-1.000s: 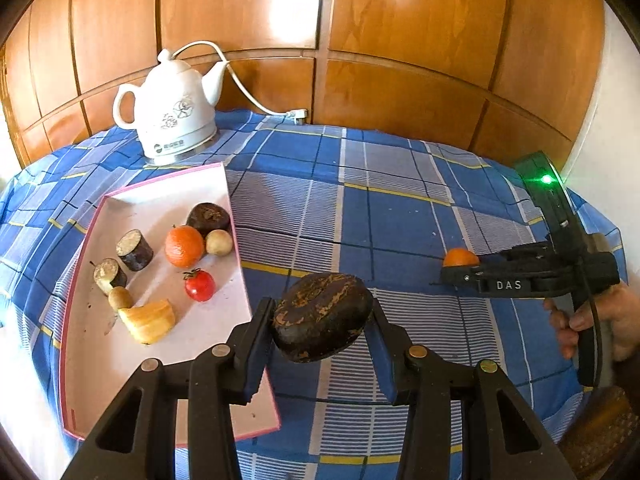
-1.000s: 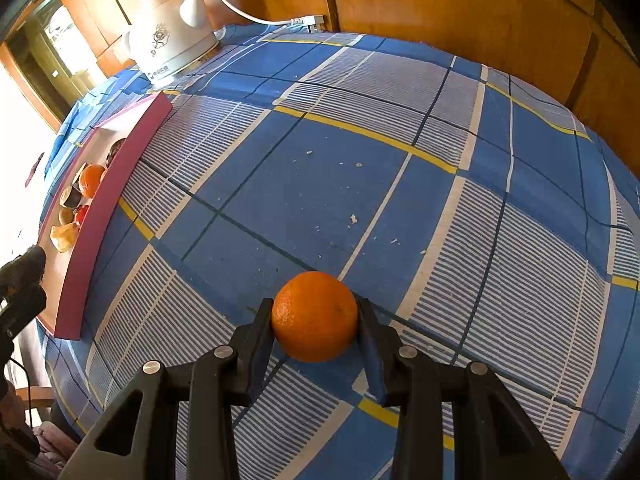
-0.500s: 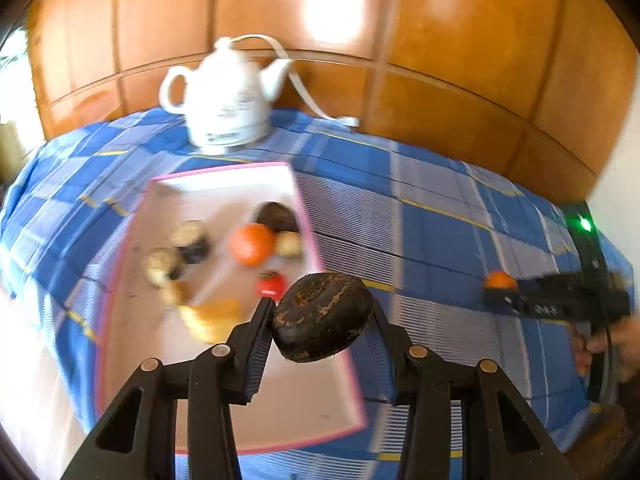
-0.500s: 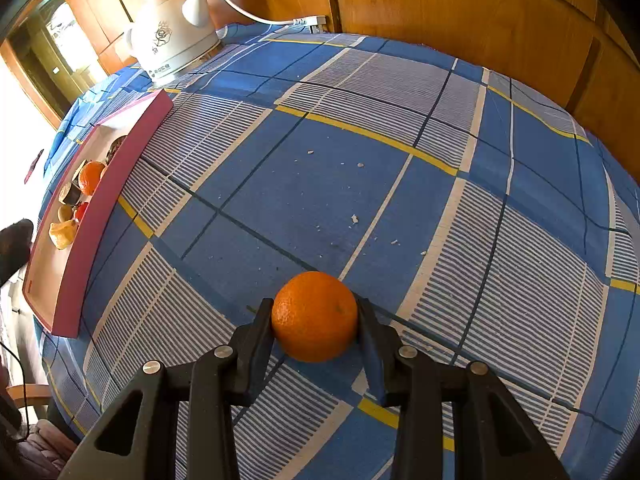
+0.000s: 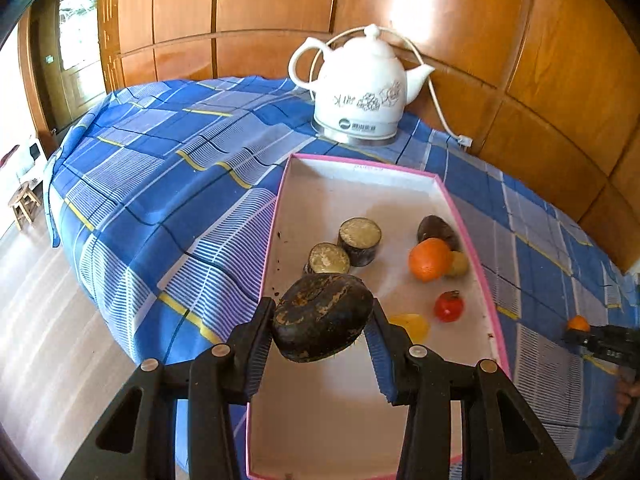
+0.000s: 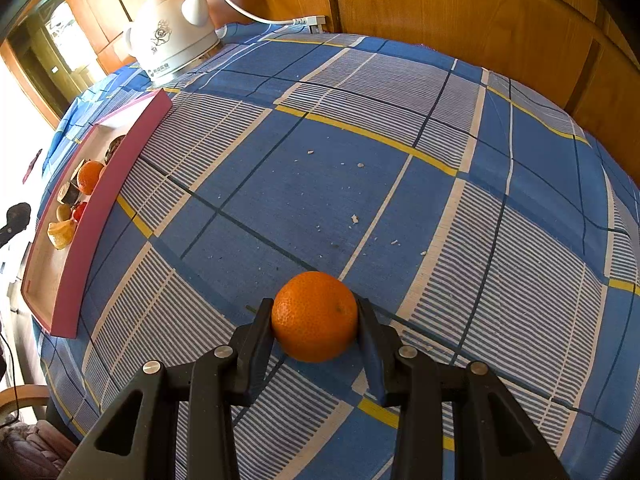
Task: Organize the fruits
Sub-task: 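Place the dark tuber in the tray with the left gripper while right holds the orange, then carry the orange into the pink tray and open the right gripper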
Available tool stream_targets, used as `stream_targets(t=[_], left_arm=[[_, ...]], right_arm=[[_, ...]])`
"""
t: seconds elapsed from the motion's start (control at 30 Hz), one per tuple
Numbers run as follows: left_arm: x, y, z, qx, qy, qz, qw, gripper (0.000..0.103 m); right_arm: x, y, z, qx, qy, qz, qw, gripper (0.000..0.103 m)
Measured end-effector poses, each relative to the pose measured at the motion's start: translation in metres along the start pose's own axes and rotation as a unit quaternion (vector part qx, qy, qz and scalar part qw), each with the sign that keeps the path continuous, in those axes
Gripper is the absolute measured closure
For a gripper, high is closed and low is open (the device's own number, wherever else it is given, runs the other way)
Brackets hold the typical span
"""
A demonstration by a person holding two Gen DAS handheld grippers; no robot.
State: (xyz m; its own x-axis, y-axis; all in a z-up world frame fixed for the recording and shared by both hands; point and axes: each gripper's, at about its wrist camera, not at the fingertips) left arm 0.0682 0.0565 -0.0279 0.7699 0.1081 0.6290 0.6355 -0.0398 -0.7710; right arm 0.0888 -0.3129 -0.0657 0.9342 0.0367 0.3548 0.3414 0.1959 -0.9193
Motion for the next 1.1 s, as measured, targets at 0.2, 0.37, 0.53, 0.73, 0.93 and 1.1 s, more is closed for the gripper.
stream_targets(t=[0.2,0.37,0.53,0.73,0.93,1.1], left_arm=[[0.003,0.026,-0.005,0.007,0.009,0.021,0.9997,0.053],[0.003,0.022,-0.008,0.024,0.021,0.0,0.9995,0.046],[-0.001,0.019,-0.005,0.035,0.017,0.001,0.9993,0.046],[-0.01,0.008,-0.003,0.052,-0.004,-0.006,0.9986,0.044],[-0.011,-0.01,0.007,0.062,-0.029,-0.032,0.9972,0.042],[-0.008,-0.023,0.011,0.075,-0.026,-0.046,0.9958,0.042]], right_arm=[[0.0,0.0,-0.001,0.002,0.001,0.0,1.0,0.063],[0.0,0.0,-0.001,0.0,-0.001,0.0,1.0,0.063],[0.0,0.0,0.001,-0.003,-0.003,-0.001,1.0,0.063],[0.0,0.0,0.002,-0.006,-0.005,-0.001,1.0,0.063],[-0.001,0.0,0.004,-0.01,-0.007,-0.003,1.0,0.063],[-0.001,0.0,0.004,-0.011,-0.008,-0.003,1.0,0.063]])
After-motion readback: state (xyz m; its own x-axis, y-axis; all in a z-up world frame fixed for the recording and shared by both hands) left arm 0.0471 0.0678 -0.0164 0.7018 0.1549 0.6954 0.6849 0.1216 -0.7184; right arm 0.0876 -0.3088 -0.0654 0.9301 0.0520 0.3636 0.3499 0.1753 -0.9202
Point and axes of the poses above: each gripper's, at about its wrist camera, not at the fingertips, and y roughly the way its jaws point, z to its left, x to its top, and after that the axes turned 1 degree about x, right-handed
